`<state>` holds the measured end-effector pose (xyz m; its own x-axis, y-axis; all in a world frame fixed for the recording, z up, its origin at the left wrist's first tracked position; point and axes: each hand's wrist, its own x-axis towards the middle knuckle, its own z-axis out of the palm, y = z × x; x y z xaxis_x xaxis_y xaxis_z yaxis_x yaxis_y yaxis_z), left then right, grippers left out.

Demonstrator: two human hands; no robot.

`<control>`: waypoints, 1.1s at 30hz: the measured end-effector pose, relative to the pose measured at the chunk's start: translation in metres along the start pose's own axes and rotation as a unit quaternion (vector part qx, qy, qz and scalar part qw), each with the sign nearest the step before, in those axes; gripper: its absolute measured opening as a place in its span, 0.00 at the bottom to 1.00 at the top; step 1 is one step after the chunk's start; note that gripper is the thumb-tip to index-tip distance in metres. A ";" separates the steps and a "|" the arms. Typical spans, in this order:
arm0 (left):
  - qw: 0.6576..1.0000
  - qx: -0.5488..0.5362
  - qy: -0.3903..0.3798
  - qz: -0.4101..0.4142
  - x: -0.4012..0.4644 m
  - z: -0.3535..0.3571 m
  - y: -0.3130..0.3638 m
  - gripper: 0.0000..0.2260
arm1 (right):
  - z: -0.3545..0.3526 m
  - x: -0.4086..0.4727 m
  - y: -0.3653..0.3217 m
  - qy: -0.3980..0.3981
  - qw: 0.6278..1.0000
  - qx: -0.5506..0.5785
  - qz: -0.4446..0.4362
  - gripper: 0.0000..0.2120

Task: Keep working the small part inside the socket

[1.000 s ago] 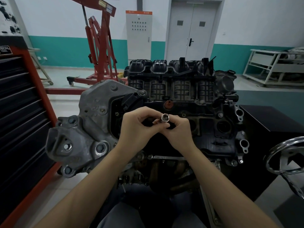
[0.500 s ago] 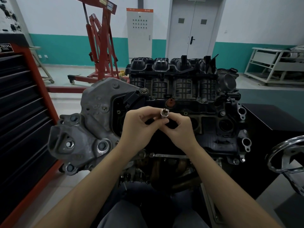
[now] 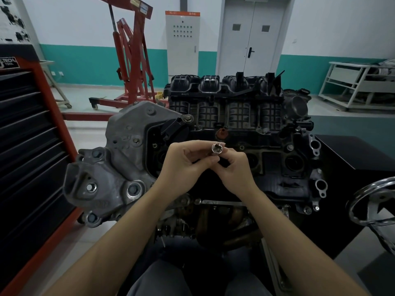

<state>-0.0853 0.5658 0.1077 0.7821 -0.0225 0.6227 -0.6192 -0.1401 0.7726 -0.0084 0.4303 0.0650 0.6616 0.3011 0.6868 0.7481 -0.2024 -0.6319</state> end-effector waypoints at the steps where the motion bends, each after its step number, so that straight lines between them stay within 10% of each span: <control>1: 1.000 -0.006 -0.006 0.000 0.000 -0.001 0.000 0.15 | 0.001 0.000 0.000 0.009 1.000 0.003 0.006 0.12; 33: 0.994 0.085 0.058 0.022 -0.002 0.006 0.009 0.12 | 0.001 0.000 -0.002 0.011 1.000 0.017 -0.007 0.08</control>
<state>-0.0919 0.5588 0.1128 0.7347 0.0804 0.6736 -0.6246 -0.3072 0.7180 -0.0100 0.4311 0.0657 0.6529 0.2823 0.7029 0.7549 -0.1659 -0.6345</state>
